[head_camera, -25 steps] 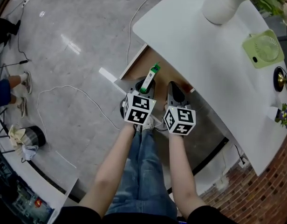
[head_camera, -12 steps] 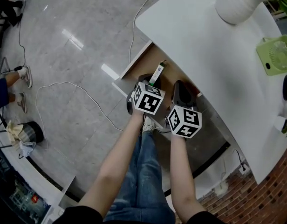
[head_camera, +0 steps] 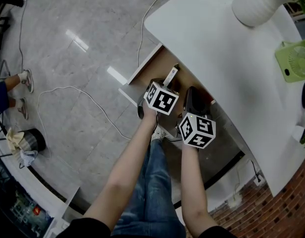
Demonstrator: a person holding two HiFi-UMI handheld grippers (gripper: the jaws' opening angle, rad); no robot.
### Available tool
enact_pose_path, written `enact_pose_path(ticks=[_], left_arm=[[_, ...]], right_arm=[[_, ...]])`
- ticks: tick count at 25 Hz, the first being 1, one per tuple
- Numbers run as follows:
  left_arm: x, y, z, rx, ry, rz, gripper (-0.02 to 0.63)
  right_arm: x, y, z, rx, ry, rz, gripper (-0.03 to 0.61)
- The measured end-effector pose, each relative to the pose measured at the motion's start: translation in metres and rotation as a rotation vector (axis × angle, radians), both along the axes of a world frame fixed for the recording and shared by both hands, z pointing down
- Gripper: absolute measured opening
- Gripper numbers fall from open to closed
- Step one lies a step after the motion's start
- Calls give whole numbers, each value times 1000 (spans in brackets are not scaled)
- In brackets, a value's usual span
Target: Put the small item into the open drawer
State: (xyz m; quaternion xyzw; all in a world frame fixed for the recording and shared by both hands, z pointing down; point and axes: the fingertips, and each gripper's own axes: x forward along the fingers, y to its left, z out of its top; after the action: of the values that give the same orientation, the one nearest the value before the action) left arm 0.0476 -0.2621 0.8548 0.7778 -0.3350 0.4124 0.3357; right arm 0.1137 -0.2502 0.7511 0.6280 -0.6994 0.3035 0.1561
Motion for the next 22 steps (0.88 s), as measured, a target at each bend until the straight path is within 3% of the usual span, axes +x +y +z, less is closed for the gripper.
enact_pose_path(ticks=[4, 9, 11, 17, 22], left_arm=[[1, 2, 3, -27, -2, 3, 109], [0, 4, 2, -37, 8, 0, 221], [0, 2, 0, -27, 20, -12, 234], [-3, -3, -10, 5, 39, -41, 238], [-16, -11, -49, 88, 68, -107, 238]], right_arm=[[3, -1, -3, 3, 2, 6, 2], [4, -2, -6, 7, 4, 11, 2], [4, -3, -8, 10, 3, 13, 2], [3, -1, -8, 8, 1, 15, 2], [0, 8, -17, 7, -5, 21, 2]])
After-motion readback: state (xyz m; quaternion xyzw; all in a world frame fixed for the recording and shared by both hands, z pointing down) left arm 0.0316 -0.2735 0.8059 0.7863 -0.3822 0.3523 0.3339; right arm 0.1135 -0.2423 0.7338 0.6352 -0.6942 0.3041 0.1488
